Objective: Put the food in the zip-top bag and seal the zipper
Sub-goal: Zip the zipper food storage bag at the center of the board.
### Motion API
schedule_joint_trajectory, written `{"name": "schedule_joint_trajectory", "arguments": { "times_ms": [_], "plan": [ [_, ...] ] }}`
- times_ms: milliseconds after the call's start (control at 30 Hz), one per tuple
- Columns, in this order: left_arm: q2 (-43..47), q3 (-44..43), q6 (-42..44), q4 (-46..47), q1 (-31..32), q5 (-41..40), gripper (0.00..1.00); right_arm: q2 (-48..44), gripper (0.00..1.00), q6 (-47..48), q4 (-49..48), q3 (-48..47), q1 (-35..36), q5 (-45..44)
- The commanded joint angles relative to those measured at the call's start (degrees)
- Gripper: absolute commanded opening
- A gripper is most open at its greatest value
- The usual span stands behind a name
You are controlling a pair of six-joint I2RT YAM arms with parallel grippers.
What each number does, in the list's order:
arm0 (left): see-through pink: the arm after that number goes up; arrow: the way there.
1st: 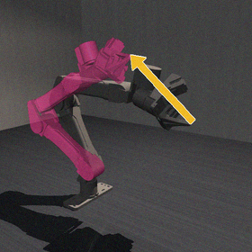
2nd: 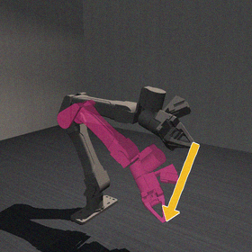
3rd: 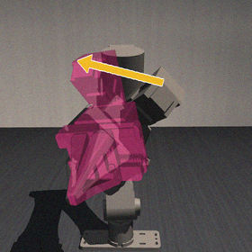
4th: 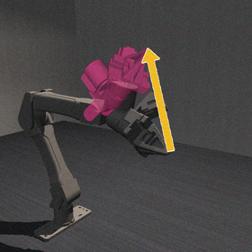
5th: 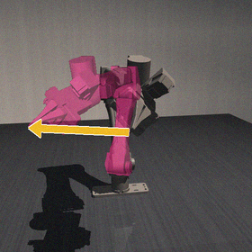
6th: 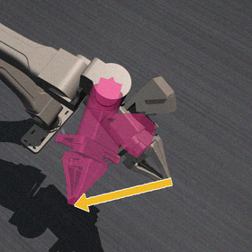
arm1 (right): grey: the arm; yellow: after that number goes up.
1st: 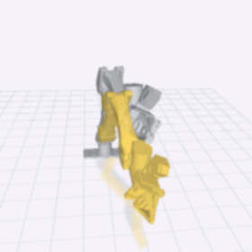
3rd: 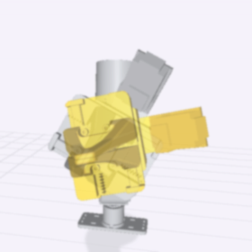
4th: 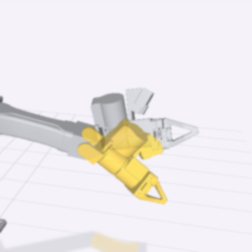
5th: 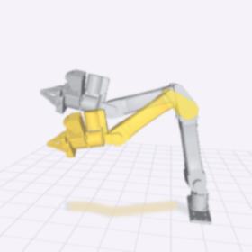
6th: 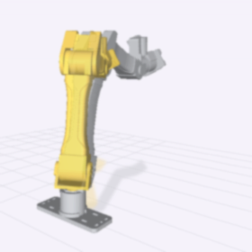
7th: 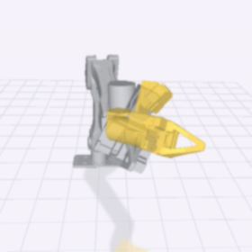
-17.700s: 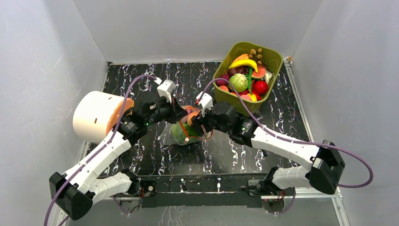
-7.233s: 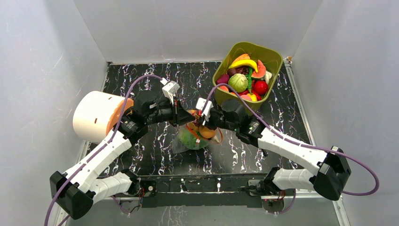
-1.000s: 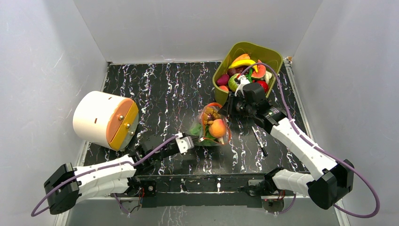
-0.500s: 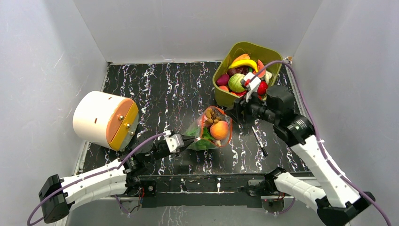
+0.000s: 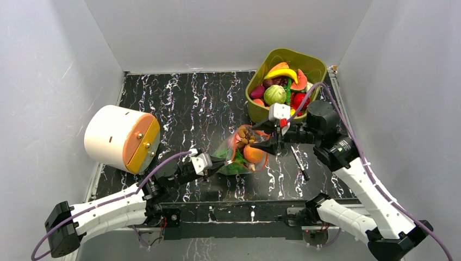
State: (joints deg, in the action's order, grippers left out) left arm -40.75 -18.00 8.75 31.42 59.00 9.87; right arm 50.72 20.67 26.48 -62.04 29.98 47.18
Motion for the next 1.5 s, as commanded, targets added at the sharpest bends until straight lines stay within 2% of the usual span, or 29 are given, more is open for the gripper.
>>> {"name": "schedule_joint_trajectory", "arguments": {
  "times_ms": [0,133,333,500,867,933,1133,1267,1367,1400,1467],
  "plan": [
    [0.34,-1.86,-0.68,3.20,0.27,0.64,0.00,-0.56,0.53,7.02,-5.35,1.99,2.76,6.34],
    [0.35,-2.02,-0.76,3.16,0.26,0.54,0.00,0.85,0.52,8.97,-6.07,2.89,7.63,2.72],
    [0.41,-2.37,-0.58,2.36,0.25,0.59,0.00,4.50,0.50,12.98,-2.38,1.35,18.76,-10.15],
    [0.74,-2.35,-0.51,1.99,0.24,0.37,0.00,6.17,0.39,14.25,-2.32,1.24,22.44,-14.87],
    [1.92,-2.22,-0.72,1.30,0.26,0.02,0.00,9.61,0.38,16.31,1.52,0.18,29.43,-21.65],
    [2.26,-2.16,-0.68,1.15,0.24,-0.07,0.00,9.74,0.33,16.29,1.36,0.25,29.90,-23.42],
    [3.33,-1.11,-0.85,0.41,0.32,-0.96,0.00,8.24,0.01,14.11,-1.84,-0.57,30.05,-29.05],
    [5.44,2.20,-3.09,0.91,0.24,-3.38,0.00,6.54,0.00,8.34,-7.88,-0.75,29.98,-32.51],
    [7.10,1.94,-4.24,-1.17,0.24,-4.68,0.00,6.81,0.00,6.01,-9.07,-1.66,29.92,-31.01],
    [7.26,0.95,-4.40,-2.83,0.26,-4.64,0.02,7.53,0.00,5.59,-9.08,-1.61,29.92,-30.51],
    [7.44,-1.90,-4.63,-7.11,0.28,-3.56,0.22,8.67,0.00,4.52,-9.33,-1.67,29.96,-30.91]
  ]
}}
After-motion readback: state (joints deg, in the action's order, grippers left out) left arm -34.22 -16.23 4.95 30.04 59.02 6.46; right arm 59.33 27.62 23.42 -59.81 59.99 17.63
